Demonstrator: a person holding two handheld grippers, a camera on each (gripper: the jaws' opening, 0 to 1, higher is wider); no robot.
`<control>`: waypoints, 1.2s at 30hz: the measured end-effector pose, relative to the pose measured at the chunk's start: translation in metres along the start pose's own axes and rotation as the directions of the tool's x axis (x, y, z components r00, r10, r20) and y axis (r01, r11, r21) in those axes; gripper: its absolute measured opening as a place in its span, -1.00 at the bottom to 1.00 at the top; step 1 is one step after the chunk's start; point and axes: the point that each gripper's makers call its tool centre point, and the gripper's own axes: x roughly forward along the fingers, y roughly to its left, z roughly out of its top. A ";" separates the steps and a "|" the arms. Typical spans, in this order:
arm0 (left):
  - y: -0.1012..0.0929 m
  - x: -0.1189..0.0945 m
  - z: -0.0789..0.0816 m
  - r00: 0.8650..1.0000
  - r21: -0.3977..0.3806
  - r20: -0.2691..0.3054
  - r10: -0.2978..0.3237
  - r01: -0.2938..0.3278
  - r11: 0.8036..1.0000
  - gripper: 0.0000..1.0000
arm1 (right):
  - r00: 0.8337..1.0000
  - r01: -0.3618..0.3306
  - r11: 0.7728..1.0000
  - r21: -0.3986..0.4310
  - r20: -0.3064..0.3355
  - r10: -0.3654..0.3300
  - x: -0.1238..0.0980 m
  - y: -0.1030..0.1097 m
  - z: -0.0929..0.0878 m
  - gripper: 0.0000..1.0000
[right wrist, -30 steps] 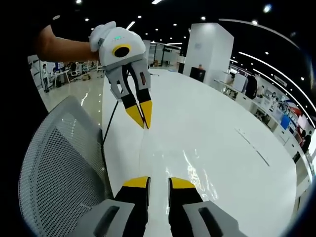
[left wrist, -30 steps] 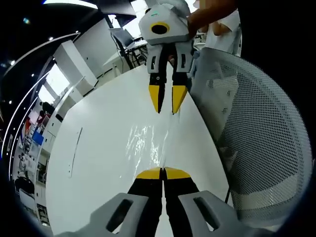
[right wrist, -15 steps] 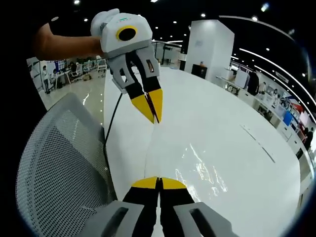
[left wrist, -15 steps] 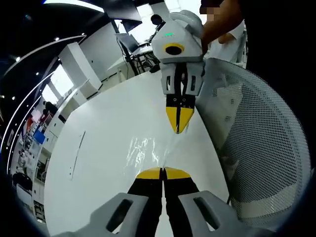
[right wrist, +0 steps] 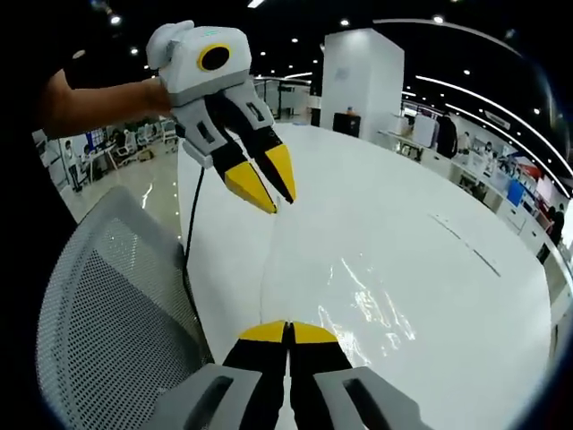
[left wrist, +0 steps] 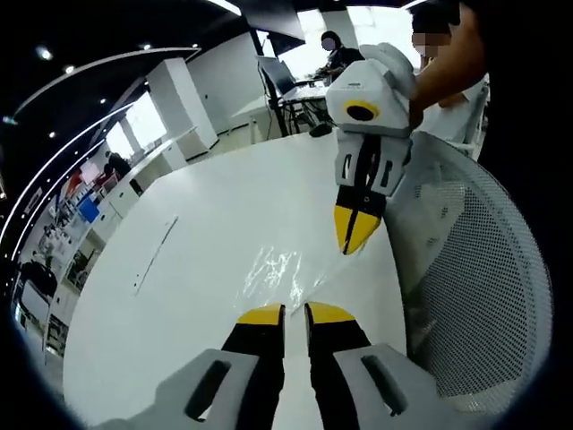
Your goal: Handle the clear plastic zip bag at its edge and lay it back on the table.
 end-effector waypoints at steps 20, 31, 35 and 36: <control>-0.006 -0.007 -0.005 0.995 -0.227 -0.025 0.096 -0.099 0.969 -0.63 | 0.999 0.028 0.999 0.025 0.020 -0.028 0.001 -0.005 0.004 -1.00; -0.022 0.003 0.004 0.994 -0.422 0.036 0.100 -0.075 0.904 -0.52 | 0.999 0.042 0.998 0.036 0.029 -0.043 0.002 -0.006 0.006 -1.00; -0.023 0.006 0.004 0.994 -0.452 0.043 0.100 -0.070 0.889 -0.49 | 0.998 0.044 0.998 0.038 0.031 -0.045 0.003 -0.007 0.006 -1.00; -0.023 0.006 0.004 0.994 -0.469 0.046 0.097 -0.065 0.881 -0.48 | 0.998 0.044 0.998 0.039 0.031 -0.046 0.003 -0.007 0.006 -1.00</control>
